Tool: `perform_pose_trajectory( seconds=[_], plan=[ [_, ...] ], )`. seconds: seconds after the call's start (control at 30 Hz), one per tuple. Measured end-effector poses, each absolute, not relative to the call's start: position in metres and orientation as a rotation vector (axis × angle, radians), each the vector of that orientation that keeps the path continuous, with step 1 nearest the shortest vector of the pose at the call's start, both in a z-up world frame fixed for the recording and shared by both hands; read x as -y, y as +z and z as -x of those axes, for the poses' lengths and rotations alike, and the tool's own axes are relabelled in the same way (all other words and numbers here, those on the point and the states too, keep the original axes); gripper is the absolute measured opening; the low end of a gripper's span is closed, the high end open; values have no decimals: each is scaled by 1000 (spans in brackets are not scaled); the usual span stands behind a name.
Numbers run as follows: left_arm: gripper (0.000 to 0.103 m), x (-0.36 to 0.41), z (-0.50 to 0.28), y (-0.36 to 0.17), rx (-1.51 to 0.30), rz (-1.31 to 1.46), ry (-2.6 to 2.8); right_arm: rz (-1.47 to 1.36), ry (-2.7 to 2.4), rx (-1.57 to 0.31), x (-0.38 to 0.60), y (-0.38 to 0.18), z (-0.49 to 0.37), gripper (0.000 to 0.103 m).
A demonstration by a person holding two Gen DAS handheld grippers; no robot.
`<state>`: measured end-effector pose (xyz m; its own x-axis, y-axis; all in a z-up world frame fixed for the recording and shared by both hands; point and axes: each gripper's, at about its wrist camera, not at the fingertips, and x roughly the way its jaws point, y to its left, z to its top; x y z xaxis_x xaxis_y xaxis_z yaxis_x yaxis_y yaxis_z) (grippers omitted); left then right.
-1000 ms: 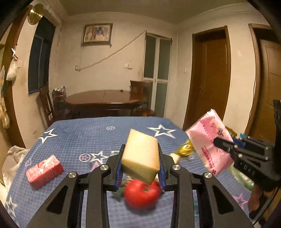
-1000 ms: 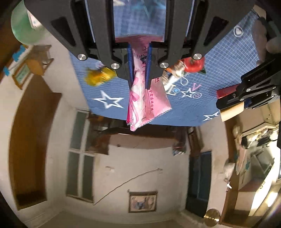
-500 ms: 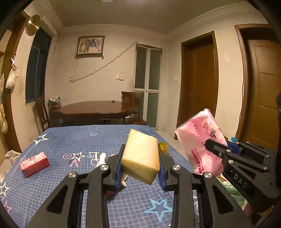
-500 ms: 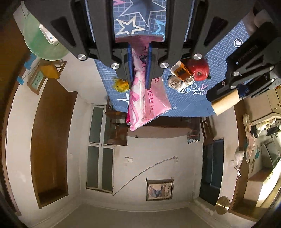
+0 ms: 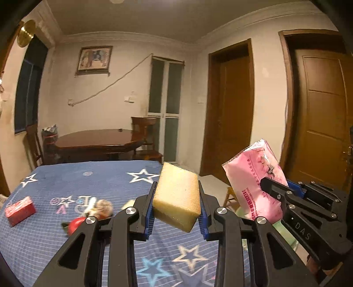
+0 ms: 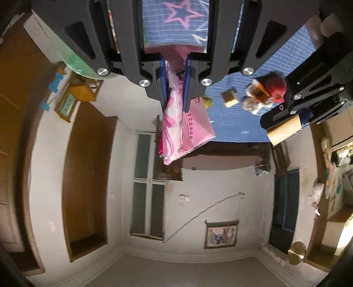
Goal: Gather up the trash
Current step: 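Carry the sponge and pink tissue pack in both grippers over the green bin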
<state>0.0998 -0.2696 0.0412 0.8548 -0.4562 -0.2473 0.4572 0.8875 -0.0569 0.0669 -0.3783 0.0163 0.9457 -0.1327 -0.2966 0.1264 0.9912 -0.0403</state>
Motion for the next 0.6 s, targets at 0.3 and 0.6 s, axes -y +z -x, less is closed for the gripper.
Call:
perform_pose_trajectory(
  seconds=[0.3, 0.6],
  plan=[
    [34, 356, -107, 42, -292, -17, -605, 10, -257, -331, 439, 13, -54, 12],
    [34, 441, -124, 27, -350, -51, -716, -25, -344, -415, 499, 1, -51, 12]
  ],
)
